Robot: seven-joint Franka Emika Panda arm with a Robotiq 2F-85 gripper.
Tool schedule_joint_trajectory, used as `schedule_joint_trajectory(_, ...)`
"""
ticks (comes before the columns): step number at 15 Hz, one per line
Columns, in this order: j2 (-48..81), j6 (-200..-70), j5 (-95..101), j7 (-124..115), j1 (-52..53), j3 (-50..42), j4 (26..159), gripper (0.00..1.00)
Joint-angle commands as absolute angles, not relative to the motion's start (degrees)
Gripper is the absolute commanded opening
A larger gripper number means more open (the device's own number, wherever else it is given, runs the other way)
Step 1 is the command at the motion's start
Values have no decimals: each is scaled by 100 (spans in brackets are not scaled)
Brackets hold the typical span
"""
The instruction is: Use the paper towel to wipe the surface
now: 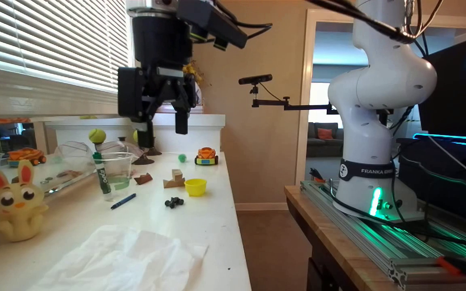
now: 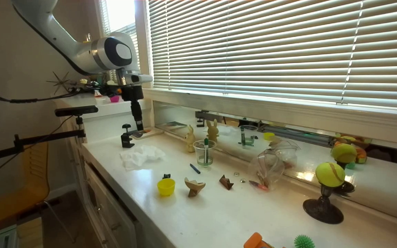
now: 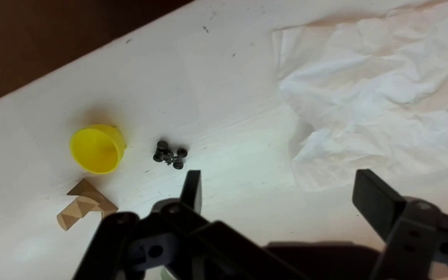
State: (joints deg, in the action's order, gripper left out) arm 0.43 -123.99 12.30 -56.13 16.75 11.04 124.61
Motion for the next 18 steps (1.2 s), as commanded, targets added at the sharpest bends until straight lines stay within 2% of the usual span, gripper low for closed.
schedule_joint_trajectory(1, -26, -12430, 1203, -5490, 1502, 1192, 12550, 100)
schedule_joint_trajectory(18, -666, -13122, 785, -3171, 1028, 942, 13387, 100)
